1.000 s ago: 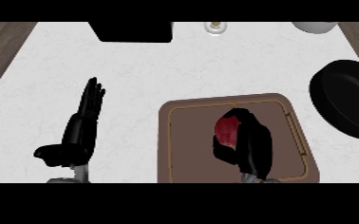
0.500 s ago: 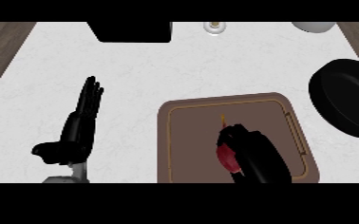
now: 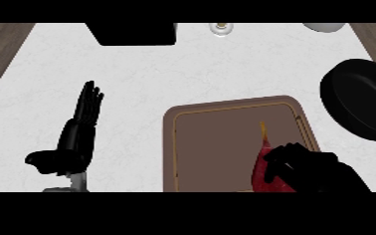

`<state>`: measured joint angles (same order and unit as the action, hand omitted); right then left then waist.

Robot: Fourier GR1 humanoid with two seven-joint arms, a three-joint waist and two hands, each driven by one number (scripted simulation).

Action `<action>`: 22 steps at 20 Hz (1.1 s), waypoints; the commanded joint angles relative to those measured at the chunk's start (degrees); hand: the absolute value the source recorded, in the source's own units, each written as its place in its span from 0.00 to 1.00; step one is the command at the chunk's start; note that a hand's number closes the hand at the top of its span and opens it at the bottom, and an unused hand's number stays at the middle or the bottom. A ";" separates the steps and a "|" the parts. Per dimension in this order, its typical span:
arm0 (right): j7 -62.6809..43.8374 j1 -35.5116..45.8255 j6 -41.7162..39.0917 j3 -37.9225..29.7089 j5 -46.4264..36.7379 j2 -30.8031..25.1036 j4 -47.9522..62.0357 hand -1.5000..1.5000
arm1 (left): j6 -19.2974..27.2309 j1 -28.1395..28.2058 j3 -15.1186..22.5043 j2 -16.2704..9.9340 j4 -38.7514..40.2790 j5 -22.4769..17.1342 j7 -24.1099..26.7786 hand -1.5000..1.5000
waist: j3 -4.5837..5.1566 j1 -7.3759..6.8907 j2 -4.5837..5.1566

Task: Pick the pear from the tray and place it in the pot

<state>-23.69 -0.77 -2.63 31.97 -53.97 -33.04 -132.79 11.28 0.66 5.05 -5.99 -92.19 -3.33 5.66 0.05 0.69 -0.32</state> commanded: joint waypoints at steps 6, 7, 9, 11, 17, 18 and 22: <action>-6.26 -1.43 -3.94 -16.49 4.37 -2.43 -9.88 1.00 | -0.88 0.38 -0.50 0.56 2.71 0.41 3.51 0.50 | 0.00 0.01 0.24; -4.42 -0.50 -5.99 -20.47 7.45 -3.83 -8.53 1.00 | -0.78 -1.33 -0.86 0.48 1.62 0.00 1.11 0.50 | -0.03 -0.20 0.27; -2.86 -4.44 -3.97 -23.40 7.56 -3.28 -9.16 1.00 | 0.31 -2.32 -0.62 1.45 3.01 0.85 0.79 0.50 | -0.05 0.18 0.23; -2.94 -0.35 -7.19 -27.50 10.30 -2.16 -5.68 1.00 | 0.65 0.23 0.74 1.58 -1.26 1.63 -0.45 0.50 | -0.05 -0.46 0.24; 8.01 0.82 -7.16 -43.89 18.34 -3.86 7.36 1.00 | -1.18 0.24 0.09 0.76 0.00 1.48 0.74 0.50 | -0.09 -0.41 0.27; 9.44 2.00 -7.67 -45.56 19.85 -4.17 9.58 1.00 | -2.70 3.90 -0.79 -0.14 -1.59 0.01 2.28 0.50 | -0.08 -0.70 0.26; 14.86 7.04 -8.34 -50.31 20.69 -6.86 21.86 1.00 | -2.40 1.84 -0.66 1.30 0.06 -0.09 1.87 0.50 | -0.06 -0.93 0.34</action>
<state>-13.05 3.02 -9.28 -12.14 -36.61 -37.50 -118.72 9.96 1.23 4.75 -4.60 -91.26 -2.47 7.46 -0.02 0.02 0.01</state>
